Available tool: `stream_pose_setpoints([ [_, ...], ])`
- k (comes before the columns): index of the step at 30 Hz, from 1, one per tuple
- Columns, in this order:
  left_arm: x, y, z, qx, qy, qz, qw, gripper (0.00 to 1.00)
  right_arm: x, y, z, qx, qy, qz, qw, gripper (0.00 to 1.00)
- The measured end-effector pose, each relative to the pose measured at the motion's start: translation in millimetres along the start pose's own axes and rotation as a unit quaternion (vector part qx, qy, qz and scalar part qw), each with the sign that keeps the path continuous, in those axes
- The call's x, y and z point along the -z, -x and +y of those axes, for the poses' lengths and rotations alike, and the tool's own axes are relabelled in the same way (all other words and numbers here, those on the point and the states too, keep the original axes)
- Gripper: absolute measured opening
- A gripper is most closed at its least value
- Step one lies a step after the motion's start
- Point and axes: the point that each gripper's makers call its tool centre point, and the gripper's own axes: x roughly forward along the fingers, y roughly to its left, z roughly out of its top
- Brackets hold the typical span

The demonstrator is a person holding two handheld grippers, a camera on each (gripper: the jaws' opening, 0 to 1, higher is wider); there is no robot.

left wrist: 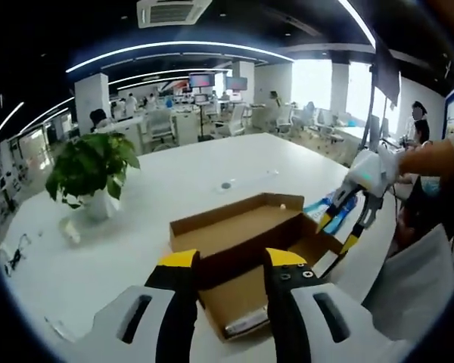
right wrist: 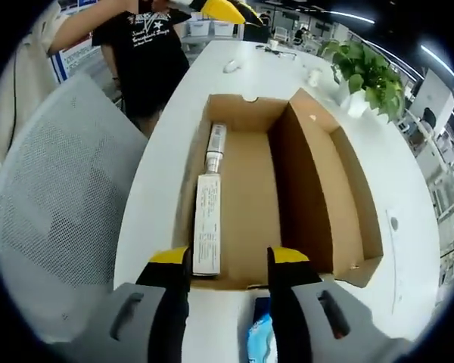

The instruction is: Operate the shoe box by opening the lid, removing the specified soft item, and placing it in the target area until the item is outside and the box remains undamaged.

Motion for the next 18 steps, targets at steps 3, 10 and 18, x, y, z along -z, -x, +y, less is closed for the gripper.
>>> stream_pose_setpoints([
  [3, 1.7, 1, -2.2, 0.003, 0.002, -0.008, 1.0, 0.39, 0.4, -6, 2, -0.021, -0.005, 0.002, 0.9998, 0.37],
  [10, 9.7, 4, -2.8, 0.006, -0.001, -0.01, 0.9999, 0.46, 2.9, -22, 14, -0.063, 0.003, 0.01, 0.9979, 0.38],
  [18, 20.7, 7, -5.7, 0.009, 0.001, -0.004, 0.9999, 0.54, 7.5, -40, 16, -0.087, 0.005, 0.031, 0.9957, 0.37],
])
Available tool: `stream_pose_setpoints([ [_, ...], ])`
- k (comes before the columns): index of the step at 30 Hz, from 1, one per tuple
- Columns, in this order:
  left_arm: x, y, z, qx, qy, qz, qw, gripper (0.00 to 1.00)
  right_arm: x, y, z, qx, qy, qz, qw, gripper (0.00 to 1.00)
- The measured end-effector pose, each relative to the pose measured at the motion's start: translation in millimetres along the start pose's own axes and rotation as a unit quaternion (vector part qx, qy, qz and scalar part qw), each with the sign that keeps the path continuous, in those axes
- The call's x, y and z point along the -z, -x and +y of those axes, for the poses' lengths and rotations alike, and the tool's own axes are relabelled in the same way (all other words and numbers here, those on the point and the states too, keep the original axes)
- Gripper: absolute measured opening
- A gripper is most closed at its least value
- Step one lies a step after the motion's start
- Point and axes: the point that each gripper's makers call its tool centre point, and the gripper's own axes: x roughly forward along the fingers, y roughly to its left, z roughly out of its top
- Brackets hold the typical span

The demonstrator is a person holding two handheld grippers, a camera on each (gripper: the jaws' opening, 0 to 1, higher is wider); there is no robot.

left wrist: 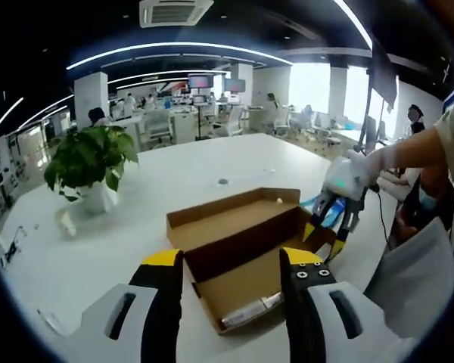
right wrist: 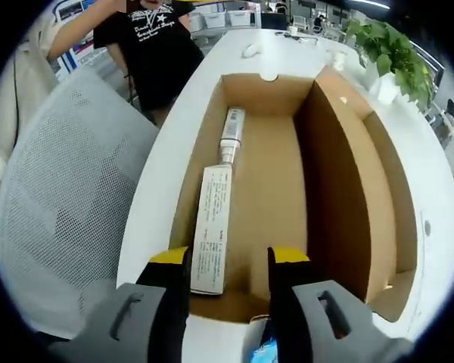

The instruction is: Operate the shoe box by opening the lid, removing the specified soft item, and placing it in the target area until the item is outside and the box remains undamaged.

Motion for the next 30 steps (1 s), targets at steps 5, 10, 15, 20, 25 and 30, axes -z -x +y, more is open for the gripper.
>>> stream_pose_setpoints([
  [5, 3.3, 2, -1.6, 0.001, 0.0, 0.0, 1.0, 0.58, 1.3, -7, 1, 0.0, -0.011, 0.0, 0.9999, 0.31],
  [10, 4.3, 2, -5.9, 0.009, -0.003, 0.001, 1.0, 0.64, 4.0, -11, 6, -0.002, -0.019, -0.003, 0.9998, 0.18],
  [15, 3.1, 3, -8.0, 0.012, 0.001, -0.007, 0.9999, 0.69, 2.9, -8, 7, 0.005, -0.025, -0.012, 0.9996, 0.17],
  [20, 2.6, 6, -11.2, 0.019, -0.002, -0.013, 0.9997, 0.76, -2.2, 1, 6, 0.021, -0.013, -0.025, 0.9994, 0.17],
  [25, 0.3, 8, -11.6, 0.02, -0.001, -0.019, 0.9996, 0.8, -11.7, 17, 1, 0.043, 0.0, -0.039, 0.9983, 0.16],
  [30, -3.1, 11, -13.1, 0.021, -0.003, -0.028, 0.9994, 0.85, -28.2, 35, -4, 0.072, 0.007, -0.069, 0.995, 0.16],
])
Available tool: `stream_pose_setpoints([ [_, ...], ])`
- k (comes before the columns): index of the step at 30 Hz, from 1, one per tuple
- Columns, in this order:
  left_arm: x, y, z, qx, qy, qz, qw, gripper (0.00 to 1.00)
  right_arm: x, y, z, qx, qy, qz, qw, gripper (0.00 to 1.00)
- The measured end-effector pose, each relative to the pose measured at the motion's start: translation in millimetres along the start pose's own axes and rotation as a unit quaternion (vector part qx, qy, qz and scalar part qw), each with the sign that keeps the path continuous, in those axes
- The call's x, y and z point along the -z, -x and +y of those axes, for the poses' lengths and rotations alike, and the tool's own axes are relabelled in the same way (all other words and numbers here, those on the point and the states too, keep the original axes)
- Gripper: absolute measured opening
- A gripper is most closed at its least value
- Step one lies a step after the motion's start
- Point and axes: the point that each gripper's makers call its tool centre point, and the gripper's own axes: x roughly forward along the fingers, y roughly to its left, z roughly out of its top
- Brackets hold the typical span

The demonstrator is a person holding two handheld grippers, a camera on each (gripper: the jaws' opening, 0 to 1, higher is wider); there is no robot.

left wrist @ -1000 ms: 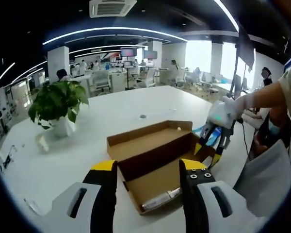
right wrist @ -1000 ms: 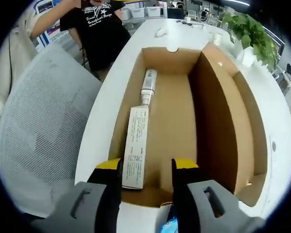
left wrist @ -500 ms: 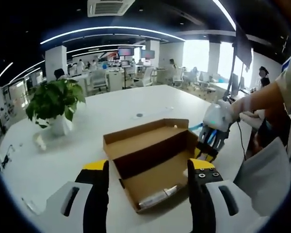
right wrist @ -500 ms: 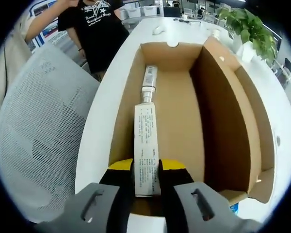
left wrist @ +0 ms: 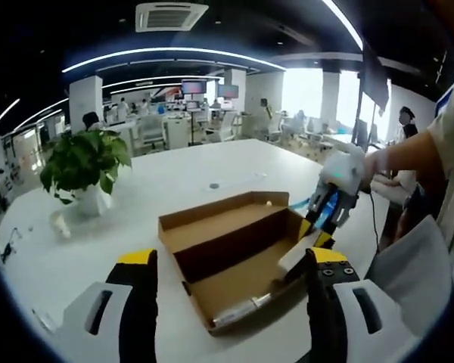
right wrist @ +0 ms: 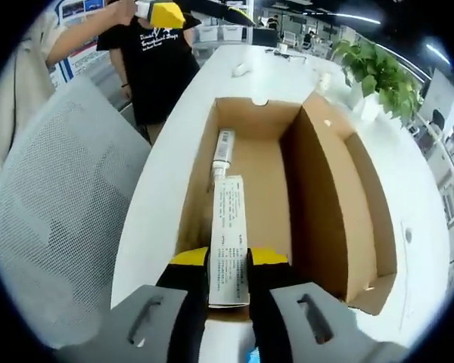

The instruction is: Operate the shoe box by opening the lid, removing the specified soft item, and placing it in the target area until the item is outside and the box remains undamaged.

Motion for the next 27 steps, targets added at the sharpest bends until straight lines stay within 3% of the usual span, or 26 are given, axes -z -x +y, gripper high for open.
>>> stream_pose_setpoints([
  [6, -1.0, 6, -3.7, 0.003, -0.003, -0.003, 1.0, 0.96, -19.5, 24, -7, 0.024, 0.007, -0.025, 0.9994, 0.16],
  [14, -2.7, 10, -6.0, 0.007, -0.008, -0.006, 0.9999, 1.0, -35.5, 60, -5, 0.034, 0.019, -0.042, 0.9983, 0.16],
  [27, -1.3, 5, -15.7, 0.013, -0.006, -0.012, 0.9998, 1.0, -25.7, 114, -9, 0.048, 0.031, -0.043, 0.9975, 0.16],
])
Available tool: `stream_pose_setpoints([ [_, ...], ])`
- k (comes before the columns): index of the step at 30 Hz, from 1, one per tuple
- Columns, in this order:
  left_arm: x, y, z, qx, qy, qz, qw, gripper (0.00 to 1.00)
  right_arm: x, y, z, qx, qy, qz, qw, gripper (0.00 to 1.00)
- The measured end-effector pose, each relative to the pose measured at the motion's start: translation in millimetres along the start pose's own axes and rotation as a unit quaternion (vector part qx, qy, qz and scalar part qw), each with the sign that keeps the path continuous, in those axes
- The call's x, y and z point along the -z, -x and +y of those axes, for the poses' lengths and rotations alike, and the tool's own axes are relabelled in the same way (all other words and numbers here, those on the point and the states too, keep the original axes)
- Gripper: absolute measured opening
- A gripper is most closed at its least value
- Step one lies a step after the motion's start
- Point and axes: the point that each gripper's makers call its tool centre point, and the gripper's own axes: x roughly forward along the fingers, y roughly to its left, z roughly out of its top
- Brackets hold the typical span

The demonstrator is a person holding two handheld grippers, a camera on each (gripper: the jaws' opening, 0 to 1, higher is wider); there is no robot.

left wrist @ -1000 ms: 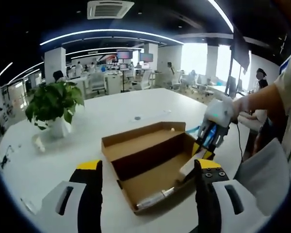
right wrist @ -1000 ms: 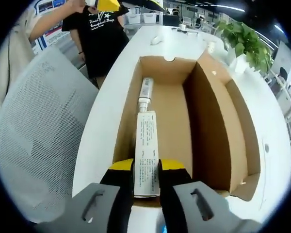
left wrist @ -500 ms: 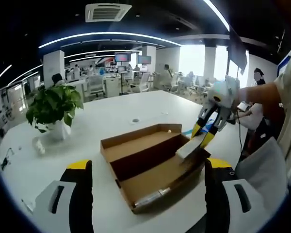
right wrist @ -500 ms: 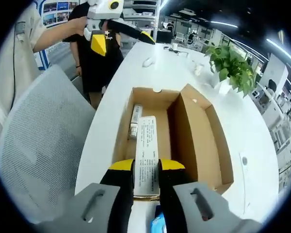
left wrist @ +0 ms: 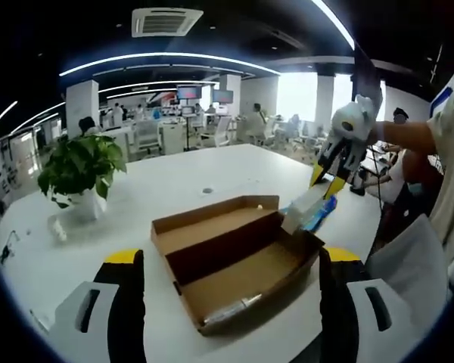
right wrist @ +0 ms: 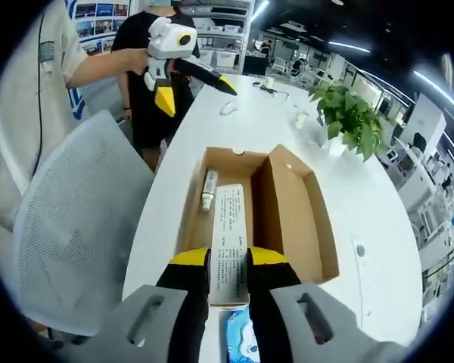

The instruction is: Operate the shoe box by opening the lid, removing the specified soft item, and placing it in the target area until the item is outside and the box remains undamaged.

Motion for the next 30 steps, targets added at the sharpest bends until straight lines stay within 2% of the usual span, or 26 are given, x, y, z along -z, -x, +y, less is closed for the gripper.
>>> stream_pose_setpoints([
  [8, -3.5, -3, -4.2, 0.0, -0.003, 0.0, 1.0, 1.0, 11.0, 34, -13, 0.018, 0.001, 0.003, 0.9998, 0.16],
  [18, -3.6, -1, -8.6, -0.006, -0.002, -0.003, 1.0, 1.0, 35.3, 70, -41, 0.045, -0.004, 0.008, 0.9989, 0.16],
  [30, 0.3, 6, -9.2, -0.018, -0.001, -0.002, 0.9998, 1.0, 83.2, 98, -70, 0.069, -0.015, 0.021, 0.9973, 0.16],
])
